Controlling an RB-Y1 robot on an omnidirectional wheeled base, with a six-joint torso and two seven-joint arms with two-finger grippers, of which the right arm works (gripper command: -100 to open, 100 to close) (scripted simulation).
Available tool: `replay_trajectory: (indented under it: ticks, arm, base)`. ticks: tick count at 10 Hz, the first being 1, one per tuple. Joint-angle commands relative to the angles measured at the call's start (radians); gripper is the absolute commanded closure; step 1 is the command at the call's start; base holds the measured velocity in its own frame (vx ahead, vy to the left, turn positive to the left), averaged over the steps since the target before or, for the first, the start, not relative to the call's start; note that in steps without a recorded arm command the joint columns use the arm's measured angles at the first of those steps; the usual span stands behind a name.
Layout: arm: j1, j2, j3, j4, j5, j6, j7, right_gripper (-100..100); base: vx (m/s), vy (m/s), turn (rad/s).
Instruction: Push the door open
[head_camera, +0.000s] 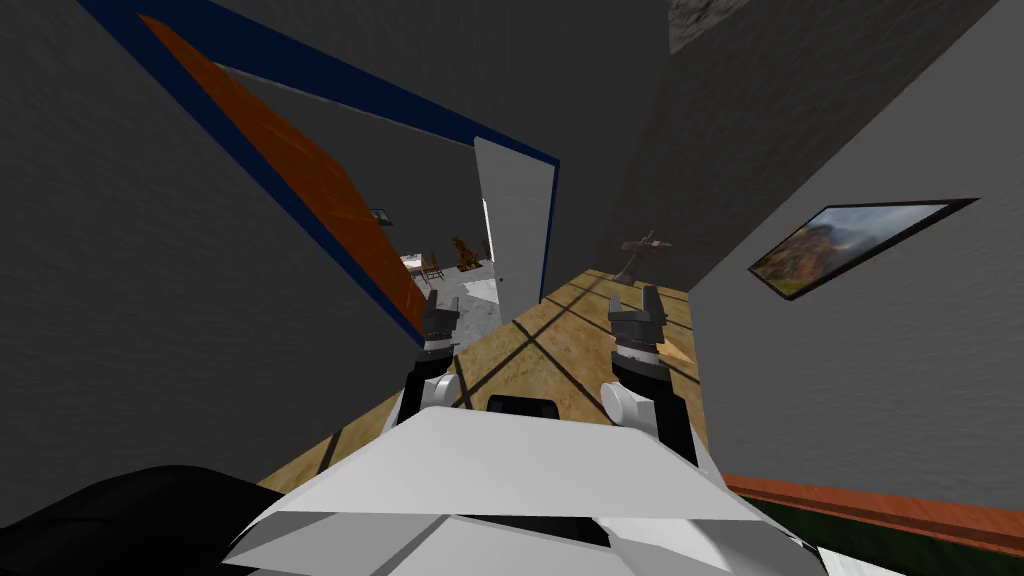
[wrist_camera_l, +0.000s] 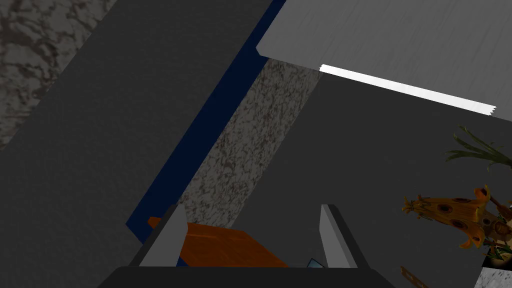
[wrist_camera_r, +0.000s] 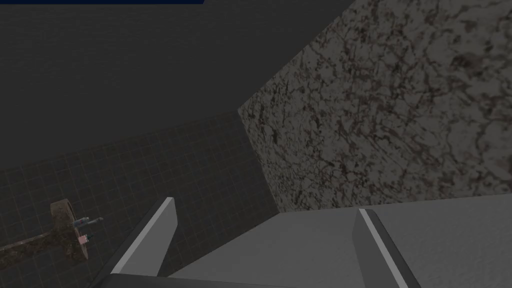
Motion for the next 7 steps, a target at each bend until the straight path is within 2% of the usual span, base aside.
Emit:
replay_trajectory:
  ticks: [1, 3, 7]
  arm:
    - [-0.01, -0.007, 0.0, 0.028, -0.001, -0.005, -0.001, -100]
    - [-0.029, -0.018, 0.001, 0.078, -0.003, -0.015, -0.003, -100]
    - [-0.055, -0.031, 0.002, 0.146, -0.005, -0.028, -0.006, -100]
  base:
    - [0.017, -0.044, 0.087]
    - [0.108, 0.007, 0.16]
    - [0.084, 0.004, 0.081]
